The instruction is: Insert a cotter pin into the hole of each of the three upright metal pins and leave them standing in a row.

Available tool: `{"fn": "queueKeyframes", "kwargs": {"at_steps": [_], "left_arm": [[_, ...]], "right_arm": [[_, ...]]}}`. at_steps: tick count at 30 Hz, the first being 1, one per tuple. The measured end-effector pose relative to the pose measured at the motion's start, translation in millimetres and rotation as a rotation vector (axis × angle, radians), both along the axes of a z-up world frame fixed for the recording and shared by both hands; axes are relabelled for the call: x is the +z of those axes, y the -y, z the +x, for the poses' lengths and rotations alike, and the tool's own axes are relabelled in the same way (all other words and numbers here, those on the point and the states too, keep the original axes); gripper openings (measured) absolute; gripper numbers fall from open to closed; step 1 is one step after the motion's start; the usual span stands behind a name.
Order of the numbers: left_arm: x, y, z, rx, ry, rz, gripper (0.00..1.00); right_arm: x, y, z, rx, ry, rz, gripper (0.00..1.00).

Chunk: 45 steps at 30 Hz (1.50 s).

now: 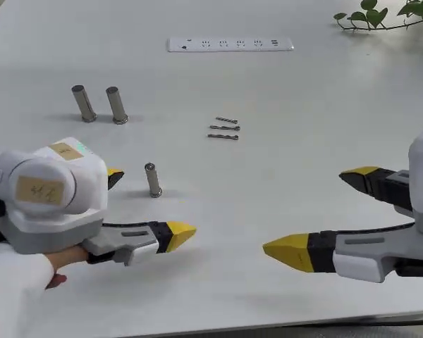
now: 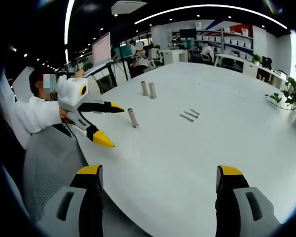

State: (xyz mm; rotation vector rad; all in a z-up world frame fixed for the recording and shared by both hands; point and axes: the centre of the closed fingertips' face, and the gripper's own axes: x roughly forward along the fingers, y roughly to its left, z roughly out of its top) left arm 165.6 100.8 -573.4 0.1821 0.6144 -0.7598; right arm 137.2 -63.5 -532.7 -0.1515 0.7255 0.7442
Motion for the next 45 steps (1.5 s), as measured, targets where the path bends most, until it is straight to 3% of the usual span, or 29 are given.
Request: {"fn": "queueKeyframes", "kwargs": {"at_steps": [3,7,12,19,24,28,30,35,37,40,45], "left_arm": [[0.5,-3.7,-6.2,-0.018,0.007,0.0,0.95],[6.5,-0.7,-16.3,-0.074,0.018,-0.01,0.99],[17.7,8.5,-25.1,-0.129,0.03,-0.071,0.99],[24.8,2.0,-21.1,-0.112,0.054,-0.079,0.99],[31.9,-9.6,-14.2,-0.056,0.068,-0.103,0.99],[31.4,-18.7,-9.3,-0.009,0.067,-0.102,0.99],[29.3,-21.8,-9.0,-0.006,0.062,-0.087,0.99],[30.4,-26.2,-7.7,0.027,0.055,-0.105,0.99],[31.5,-27.1,-8.3,0.033,0.052,-0.112,0.99],[33.4,-26.2,-8.7,0.036,0.051,-0.129,0.99],[29.5,-29.1,-8.4,0.047,0.038,-0.121,0.99]], "right_arm": [[-3.5,0.7,-1.1,0.003,-0.012,-0.008,0.93],[-4.7,0.5,-2.1,0.003,-0.018,-0.011,0.93],[-5.2,-1.6,-2.6,0.01,-0.022,-0.015,0.93],[-2.4,-4.8,1.0,0.033,-0.019,-0.027,0.93],[-2.9,-4.5,5.5,0.127,-0.028,-0.091,0.92],[3.4,-3.1,20.2,0.2,-0.013,-0.134,0.91],[6.6,0.1,30.0,0.252,-0.001,-0.184,0.9],[14.7,5.7,57.3,0.333,0.022,-0.265,0.89],[18.0,4.6,64.6,0.35,0.023,-0.269,0.88],[21.7,-4.1,74.1,0.402,0.001,-0.232,0.88],[20.5,-8.4,99.7,0.449,0.008,-0.272,0.85]]}}
